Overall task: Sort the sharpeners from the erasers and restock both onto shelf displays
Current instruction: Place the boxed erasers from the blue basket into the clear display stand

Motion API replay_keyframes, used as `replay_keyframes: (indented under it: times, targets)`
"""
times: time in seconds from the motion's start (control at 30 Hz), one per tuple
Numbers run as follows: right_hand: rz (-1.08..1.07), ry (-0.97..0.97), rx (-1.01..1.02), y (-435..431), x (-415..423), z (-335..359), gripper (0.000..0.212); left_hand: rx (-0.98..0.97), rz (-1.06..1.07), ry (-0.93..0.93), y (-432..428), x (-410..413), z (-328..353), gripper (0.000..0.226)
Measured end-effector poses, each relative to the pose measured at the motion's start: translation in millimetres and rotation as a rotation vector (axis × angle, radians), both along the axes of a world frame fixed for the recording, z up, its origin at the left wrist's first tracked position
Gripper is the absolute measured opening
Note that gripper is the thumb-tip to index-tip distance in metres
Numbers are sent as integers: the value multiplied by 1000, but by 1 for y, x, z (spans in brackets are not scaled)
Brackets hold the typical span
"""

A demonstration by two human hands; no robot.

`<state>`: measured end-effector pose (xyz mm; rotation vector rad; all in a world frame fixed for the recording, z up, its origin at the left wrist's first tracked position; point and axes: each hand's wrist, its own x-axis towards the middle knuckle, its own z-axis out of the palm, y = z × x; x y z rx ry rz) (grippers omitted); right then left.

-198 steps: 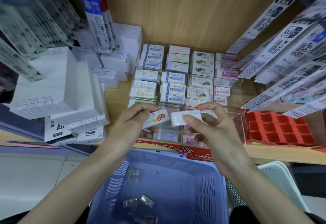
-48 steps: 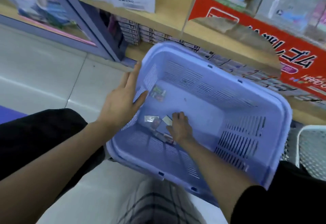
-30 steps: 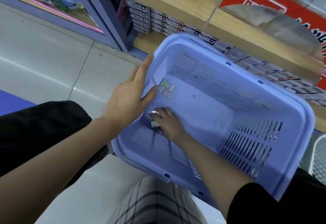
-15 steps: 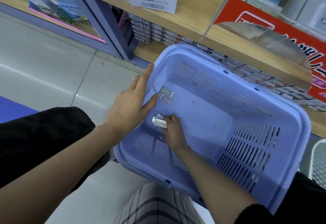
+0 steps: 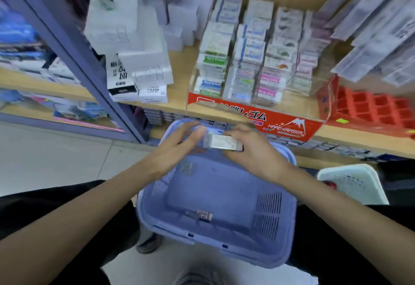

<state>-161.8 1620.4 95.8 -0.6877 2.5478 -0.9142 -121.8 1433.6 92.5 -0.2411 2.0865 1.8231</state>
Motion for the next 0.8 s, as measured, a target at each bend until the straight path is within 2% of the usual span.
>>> replay_keyframes:
  times: [0.07,0.13,0.3,0.43,0.6,0.67,0.8]
  targets:
    - [9,86,-40,6,-4,28,31,125,-34,-8,16,-9,25,49]
    - [-17,132,-69,11,-8,45,38,139,-50,19,29,-17,43,56]
    - [-94,162,-137,22,-22,65,39,217,-33,38,42,-37,62,37]
    - [-171,5,-365,39,-32,78,31,287,20,90,47,-50,76,31]
    - [-288,77,-599,46,-39,89,26,393,-125,136,46,-68,90,35]
    - [-304,94,-656,50,-41,93,25,389,-193,198,45,-73,92,43]
    - [-301,167,-611,53,-44,91,25,295,-136,249,46,-84,92,35]
